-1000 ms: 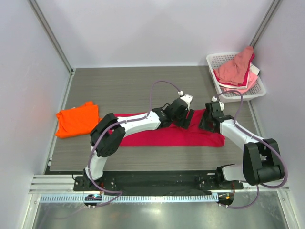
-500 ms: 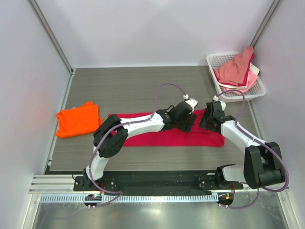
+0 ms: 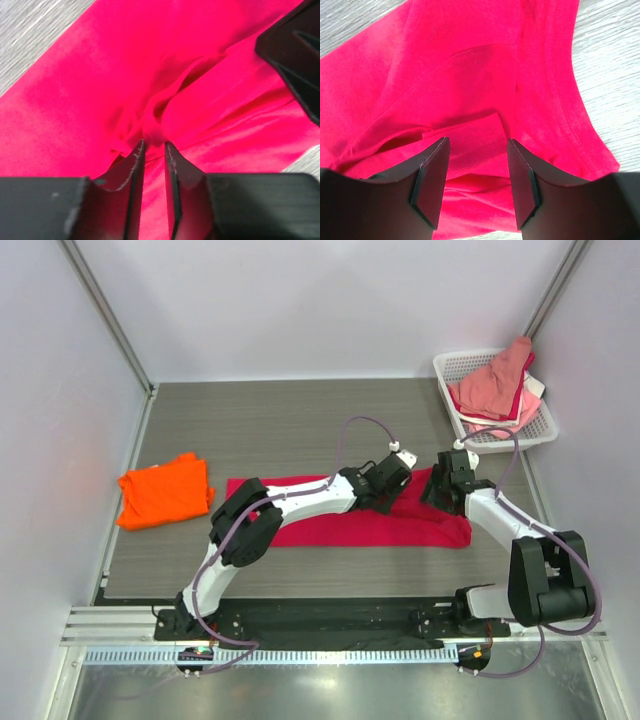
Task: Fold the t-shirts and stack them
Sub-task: Fold the tshirt
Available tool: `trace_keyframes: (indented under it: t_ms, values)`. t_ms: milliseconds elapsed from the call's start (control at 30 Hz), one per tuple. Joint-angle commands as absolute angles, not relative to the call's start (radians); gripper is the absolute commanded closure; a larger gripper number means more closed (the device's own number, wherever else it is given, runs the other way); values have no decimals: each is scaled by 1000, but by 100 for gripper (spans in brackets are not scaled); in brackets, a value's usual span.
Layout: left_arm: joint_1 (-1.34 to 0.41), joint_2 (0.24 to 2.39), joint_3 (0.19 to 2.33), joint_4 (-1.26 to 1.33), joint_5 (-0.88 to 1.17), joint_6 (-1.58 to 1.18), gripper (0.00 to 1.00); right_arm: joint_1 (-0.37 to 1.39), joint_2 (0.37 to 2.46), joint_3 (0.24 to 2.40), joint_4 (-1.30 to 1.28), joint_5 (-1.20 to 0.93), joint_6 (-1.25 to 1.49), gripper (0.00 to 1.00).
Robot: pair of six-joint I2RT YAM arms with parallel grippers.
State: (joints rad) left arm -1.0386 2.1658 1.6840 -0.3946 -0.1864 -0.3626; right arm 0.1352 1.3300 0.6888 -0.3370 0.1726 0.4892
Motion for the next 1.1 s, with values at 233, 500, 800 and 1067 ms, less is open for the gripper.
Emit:
trace_keyframes:
  t_ms: [233, 500, 800, 1067]
  values:
    - [-1025, 2115, 1657, -385, -190, -370, 100, 130, 1246, 643, -295, 66, 525, 58]
    - [-1025, 2060, 1586, -350, -209, -371, 100, 130, 985, 542, -386, -52, 578, 99]
    - [-1025, 2034, 1562, -333, -229, -383, 87, 155, 863, 544, -437, -5, 612, 50]
    - [-993, 2051, 1609, -293, -175, -397, 35, 152, 1138, 721, -368, 95, 558, 52]
